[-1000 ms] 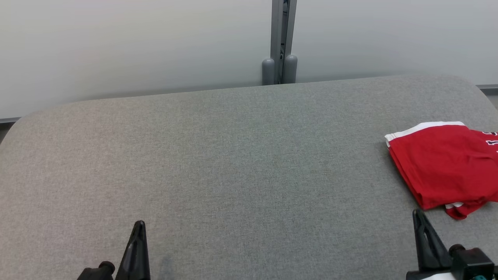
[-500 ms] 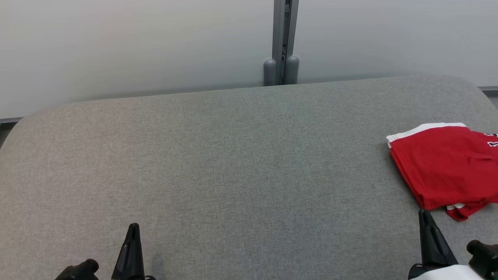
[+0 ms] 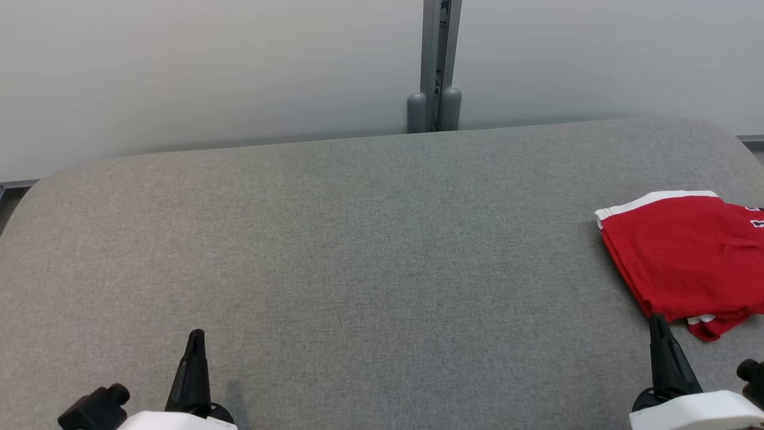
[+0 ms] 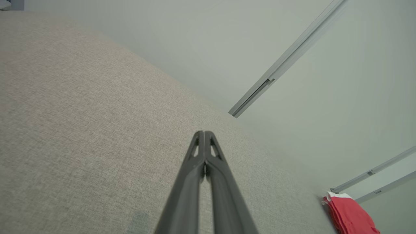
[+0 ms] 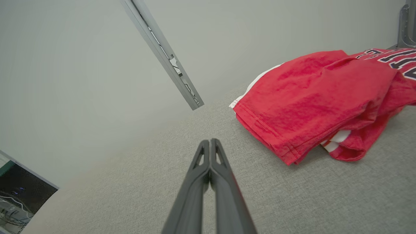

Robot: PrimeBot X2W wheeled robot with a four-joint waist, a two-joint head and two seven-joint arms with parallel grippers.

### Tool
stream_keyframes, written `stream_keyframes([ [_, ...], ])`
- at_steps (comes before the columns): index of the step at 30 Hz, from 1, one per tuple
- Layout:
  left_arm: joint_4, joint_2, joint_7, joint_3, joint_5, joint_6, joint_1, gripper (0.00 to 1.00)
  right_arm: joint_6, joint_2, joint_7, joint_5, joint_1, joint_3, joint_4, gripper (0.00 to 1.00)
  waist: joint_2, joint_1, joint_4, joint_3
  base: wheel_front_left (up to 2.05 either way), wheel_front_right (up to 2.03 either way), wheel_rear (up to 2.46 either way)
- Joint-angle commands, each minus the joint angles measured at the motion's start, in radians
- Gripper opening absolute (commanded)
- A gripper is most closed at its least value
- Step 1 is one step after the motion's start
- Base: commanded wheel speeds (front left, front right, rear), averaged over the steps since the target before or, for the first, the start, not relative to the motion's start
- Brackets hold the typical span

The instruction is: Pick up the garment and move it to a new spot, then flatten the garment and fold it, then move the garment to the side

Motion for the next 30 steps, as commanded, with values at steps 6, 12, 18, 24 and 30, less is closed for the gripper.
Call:
stream_keyframes([
  [6,-0.003,0.013,0.019,0.016,-0.096,-0.02,-0.043,0.0,0.0,-0.015,0.022,0.114,-0.034,-0.006,-0.004,0.0,-0.0001,0.0,0.002,-0.001,0.0,0.0,0.0],
  [12,0.006,0.015,0.038,0.026,-0.172,-0.033,-0.059,0.0,0.0,-0.018,0.041,0.207,-0.046,-0.008,0.003,0.0,-0.0001,0.0,0.005,-0.002,0.0,0.0,0.0],
  [18,0.015,0.017,0.056,0.036,-0.244,-0.045,-0.073,0.0,0.0,-0.02,0.06,0.293,-0.058,-0.011,0.009,0.0,-0.0001,0.0,0.007,-0.004,0.0,0.0,0.0],
  [24,0.023,0.019,0.074,0.045,-0.311,-0.056,-0.086,0.0,0.0,-0.022,0.077,0.373,-0.069,-0.013,0.015,0.0,-0.0001,0.0,0.01,-0.005,0.0,0.0,0.0],
  [30,0.031,0.02,0.092,0.055,-0.374,-0.066,-0.102,0.0,0.0,-0.023,0.094,0.45,-0.078,-0.016,0.021,0.0,-0.0001,0.0,0.012,-0.006,0.0,0.0,0.0],
])
